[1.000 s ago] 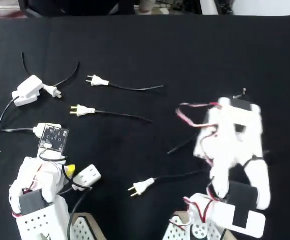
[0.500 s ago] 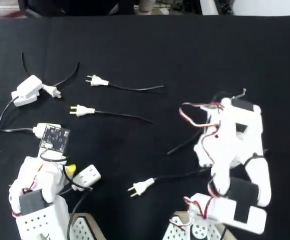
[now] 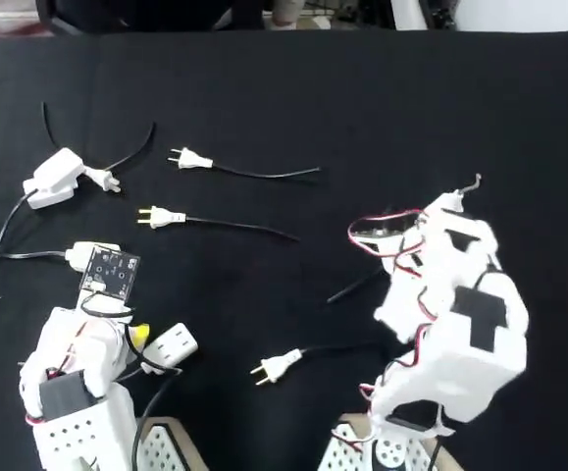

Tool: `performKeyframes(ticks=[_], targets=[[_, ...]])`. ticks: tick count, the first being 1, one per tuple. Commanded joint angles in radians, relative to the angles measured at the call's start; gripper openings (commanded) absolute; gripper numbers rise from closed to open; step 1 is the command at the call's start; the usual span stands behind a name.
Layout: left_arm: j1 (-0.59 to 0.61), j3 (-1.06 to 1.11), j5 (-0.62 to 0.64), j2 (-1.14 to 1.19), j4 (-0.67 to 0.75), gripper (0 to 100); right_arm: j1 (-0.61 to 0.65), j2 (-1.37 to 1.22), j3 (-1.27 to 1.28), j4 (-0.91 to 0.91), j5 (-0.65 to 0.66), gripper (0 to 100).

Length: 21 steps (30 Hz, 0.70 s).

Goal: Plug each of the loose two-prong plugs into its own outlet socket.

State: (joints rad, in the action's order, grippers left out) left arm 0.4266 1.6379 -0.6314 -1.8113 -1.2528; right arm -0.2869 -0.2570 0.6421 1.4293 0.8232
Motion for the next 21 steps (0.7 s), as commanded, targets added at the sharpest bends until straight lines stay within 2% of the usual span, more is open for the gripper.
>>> performKeyframes(ticks=[1, 15, 21], targets=[[-0.012, -0.007, -0.005, -0.008, 0.000, 33, 0.069, -0.008, -0.073, -0.060, -0.091, 5.6], [-0.012, -0.007, -0.005, -0.008, 0.000, 33, 0.239, -0.013, -0.321, -0.068, -0.288, 5.6], [-0.012, -0.007, -0.005, -0.008, 0.000, 33, 0.370, -0.013, -0.386, -0.084, -0.367, 5.6]])
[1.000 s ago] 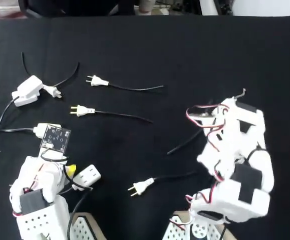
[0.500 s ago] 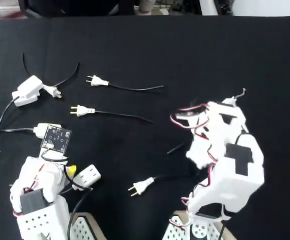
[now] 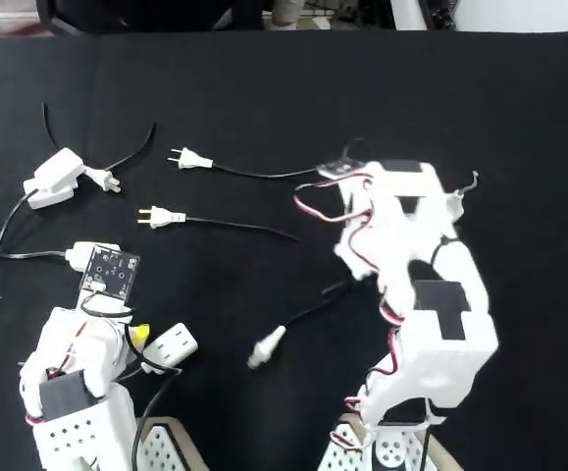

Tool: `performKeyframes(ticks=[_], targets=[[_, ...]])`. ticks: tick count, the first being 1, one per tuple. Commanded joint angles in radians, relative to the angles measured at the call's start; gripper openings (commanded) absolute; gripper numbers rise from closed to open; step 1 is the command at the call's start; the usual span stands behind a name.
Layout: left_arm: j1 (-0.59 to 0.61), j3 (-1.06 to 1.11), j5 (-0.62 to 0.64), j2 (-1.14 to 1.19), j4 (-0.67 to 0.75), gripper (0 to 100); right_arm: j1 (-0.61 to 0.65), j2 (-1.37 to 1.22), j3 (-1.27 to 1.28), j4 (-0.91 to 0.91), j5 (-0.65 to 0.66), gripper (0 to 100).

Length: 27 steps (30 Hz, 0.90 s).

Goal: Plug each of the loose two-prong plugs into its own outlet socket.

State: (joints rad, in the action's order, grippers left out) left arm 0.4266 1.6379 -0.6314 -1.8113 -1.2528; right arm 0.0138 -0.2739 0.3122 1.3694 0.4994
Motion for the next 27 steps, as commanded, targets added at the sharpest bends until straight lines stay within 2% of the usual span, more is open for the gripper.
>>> performKeyframes(ticks=[1, 5, 8, 14, 22, 25, 27], targets=[[-0.012, -0.007, -0.005, -0.008, 0.000, 33, 0.094, 0.004, -0.059, -0.046, -0.063, 5.6], [-0.012, -0.007, -0.005, -0.008, 0.000, 33, 0.187, 0.004, -0.056, -0.144, -0.144, 5.6], [-0.012, -0.007, -0.005, -0.008, 0.000, 33, 0.241, 0.013, -0.061, -0.127, -0.198, 5.6], [-0.012, -0.007, -0.005, -0.008, 0.000, 33, 0.264, 0.013, -0.151, 0.037, -0.270, 5.6], [-0.008, -0.007, -0.005, -0.008, 0.000, 33, 0.267, 0.012, -0.309, 0.224, -0.270, 5.5], [-0.008, -0.007, -0.005, -0.008, 0.000, 33, 0.276, 0.004, -0.312, 0.371, -0.270, 5.6], [-0.008, -0.007, -0.005, -0.008, 0.000, 33, 0.307, 0.004, -0.289, 0.382, -0.288, 5.7]])
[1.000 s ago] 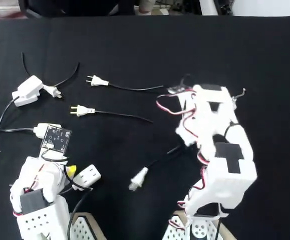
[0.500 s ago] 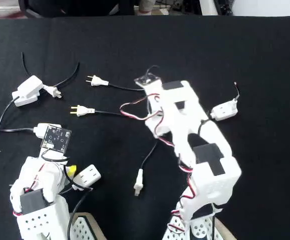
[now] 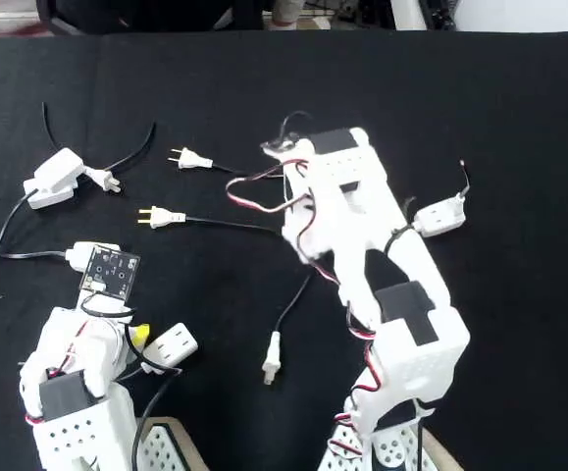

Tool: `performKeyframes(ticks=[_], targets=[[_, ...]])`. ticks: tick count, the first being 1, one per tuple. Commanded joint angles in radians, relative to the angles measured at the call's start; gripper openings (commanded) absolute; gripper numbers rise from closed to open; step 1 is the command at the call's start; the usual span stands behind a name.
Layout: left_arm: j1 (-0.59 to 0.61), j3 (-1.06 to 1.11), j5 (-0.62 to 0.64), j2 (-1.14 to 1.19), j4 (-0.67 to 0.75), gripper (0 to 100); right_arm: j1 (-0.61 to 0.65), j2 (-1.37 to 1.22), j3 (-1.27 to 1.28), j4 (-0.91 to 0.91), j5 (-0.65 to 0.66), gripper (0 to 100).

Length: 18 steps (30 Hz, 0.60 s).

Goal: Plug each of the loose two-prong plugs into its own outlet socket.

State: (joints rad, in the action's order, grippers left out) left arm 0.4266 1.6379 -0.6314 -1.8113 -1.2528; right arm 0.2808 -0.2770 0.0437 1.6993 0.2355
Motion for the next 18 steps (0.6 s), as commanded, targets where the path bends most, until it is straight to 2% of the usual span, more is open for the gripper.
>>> performKeyframes(ticks=[1, 6, 10, 13, 18], targets=[[-0.008, -0.007, -0.005, -0.008, 0.000, 33, 0.052, 0.005, -0.005, 0.046, -0.063, 5.7], [-0.007, -0.007, -0.005, -0.008, 0.000, 33, 0.141, 0.005, 0.104, -0.094, -0.265, 7.7], [-0.007, -0.007, -0.005, -0.008, 0.000, 33, 0.178, 0.005, 0.199, -0.212, -0.413, 22.4], [-0.008, -0.007, -0.005, -0.008, 0.000, 33, 0.175, 0.005, 0.249, -0.264, -0.470, 29.6], [-0.008, -0.007, -0.005, -0.008, 0.000, 33, 0.149, 0.005, 0.334, -0.425, -0.528, 29.6]])
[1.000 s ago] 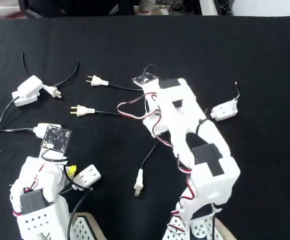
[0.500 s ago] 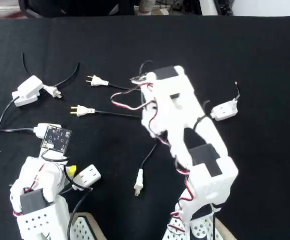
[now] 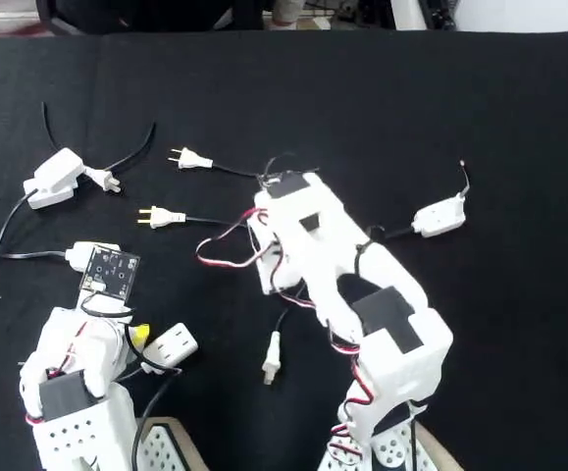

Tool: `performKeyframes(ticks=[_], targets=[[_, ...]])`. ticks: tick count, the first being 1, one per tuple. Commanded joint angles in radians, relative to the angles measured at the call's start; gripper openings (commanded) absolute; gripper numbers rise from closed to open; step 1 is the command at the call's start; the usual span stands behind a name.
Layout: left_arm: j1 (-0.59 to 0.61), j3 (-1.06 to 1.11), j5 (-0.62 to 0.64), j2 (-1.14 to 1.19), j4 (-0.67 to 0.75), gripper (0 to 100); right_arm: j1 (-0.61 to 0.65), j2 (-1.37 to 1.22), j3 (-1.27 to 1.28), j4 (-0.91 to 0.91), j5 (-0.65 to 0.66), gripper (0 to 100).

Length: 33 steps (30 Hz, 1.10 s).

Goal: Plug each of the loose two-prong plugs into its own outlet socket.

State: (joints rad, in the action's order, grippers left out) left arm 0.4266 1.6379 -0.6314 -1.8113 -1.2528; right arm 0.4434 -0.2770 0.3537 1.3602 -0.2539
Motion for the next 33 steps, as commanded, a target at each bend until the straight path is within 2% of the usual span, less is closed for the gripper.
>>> performKeyframes(ticks=[1, 5, 10, 13, 16, 25, 33], targets=[[-0.008, -0.007, -0.005, -0.008, 0.000, 33, -0.015, 0.005, 0.036, -0.110, -0.049, 29.6], [-0.008, -0.007, -0.005, -0.008, 0.000, 33, -0.014, 0.005, 0.061, -0.143, -0.095, 24.7], [-0.008, -0.007, -0.005, -0.008, 0.000, 33, -0.014, 0.007, 0.056, -0.141, -0.089, 3.4], [-0.008, -0.007, -0.005, -0.008, 0.000, 33, -0.014, 0.007, 0.061, -0.141, -0.094, 4.8], [-0.008, -0.007, -0.005, -0.008, 0.000, 33, -0.014, 0.013, 0.062, -0.133, -0.089, 1.1], [-0.008, -0.007, -0.005, -0.008, 0.000, 33, -0.009, 0.015, -0.035, 0.005, -0.081, 1.1], [-0.007, -0.007, -0.005, -0.008, 0.000, 33, -0.014, 0.010, -0.183, 0.003, 0.068, 1.1]])
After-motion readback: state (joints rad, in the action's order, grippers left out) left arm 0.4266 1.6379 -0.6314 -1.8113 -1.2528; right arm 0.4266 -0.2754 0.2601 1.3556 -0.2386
